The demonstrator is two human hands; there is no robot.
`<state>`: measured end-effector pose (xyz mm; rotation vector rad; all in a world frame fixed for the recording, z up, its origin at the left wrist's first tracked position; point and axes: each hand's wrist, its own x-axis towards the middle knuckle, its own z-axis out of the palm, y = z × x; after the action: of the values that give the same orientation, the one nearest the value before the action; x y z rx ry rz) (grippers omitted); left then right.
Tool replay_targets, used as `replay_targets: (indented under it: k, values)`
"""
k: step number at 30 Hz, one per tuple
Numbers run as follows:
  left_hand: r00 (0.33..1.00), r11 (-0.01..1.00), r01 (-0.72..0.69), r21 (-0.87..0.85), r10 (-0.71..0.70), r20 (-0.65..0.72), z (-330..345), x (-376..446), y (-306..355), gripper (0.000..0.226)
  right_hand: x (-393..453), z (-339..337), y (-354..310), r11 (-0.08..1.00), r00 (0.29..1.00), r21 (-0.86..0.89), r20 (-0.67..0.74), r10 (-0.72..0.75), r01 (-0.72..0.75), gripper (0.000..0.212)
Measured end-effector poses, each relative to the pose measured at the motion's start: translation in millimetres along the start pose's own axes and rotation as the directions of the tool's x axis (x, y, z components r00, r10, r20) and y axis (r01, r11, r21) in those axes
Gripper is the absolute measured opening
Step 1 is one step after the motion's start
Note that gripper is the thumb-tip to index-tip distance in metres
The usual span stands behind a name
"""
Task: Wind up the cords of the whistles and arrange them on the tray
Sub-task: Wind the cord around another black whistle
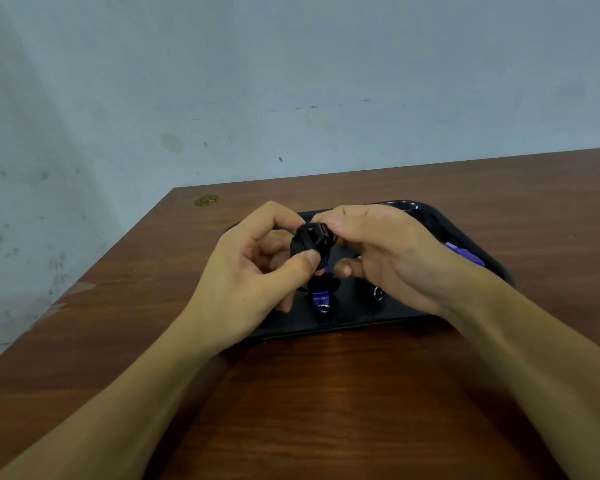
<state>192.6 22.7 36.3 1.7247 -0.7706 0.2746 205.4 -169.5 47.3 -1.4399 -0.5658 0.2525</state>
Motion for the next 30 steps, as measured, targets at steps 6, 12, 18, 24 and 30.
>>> replay_targets:
  k: [6,12,18,24,30]
  values:
    - [0.997,0.98,-0.07,0.187,0.073,-0.006,0,-3,3,0.017,0,2,1,1.0,0.999,-0.017,-0.039,-0.007,0.007,0.012]
    - [0.99,0.926,-0.144,0.348,0.135,0.052,-4,-3,3,0.017,-1,0,-1,0.999,0.999,-0.016,-0.042,0.028,-0.028,0.012]
    - [0.981,0.878,-0.192,0.439,0.178,0.074,-4,-3,3,0.017,-3,-3,-6,0.994,0.993,-0.113,-0.121,-0.001,-0.013,0.02]
    - [0.991,0.893,-0.121,0.434,0.133,0.004,-3,-3,-1,0.015,1,0,-1,0.955,0.975,-0.291,-0.187,-0.117,0.059,0.024]
    - [0.994,0.965,-0.045,0.258,0.068,-0.082,2,-2,0,0.011,2,2,5,0.865,0.916,-0.446,-0.202,-0.348,0.23,0.011]
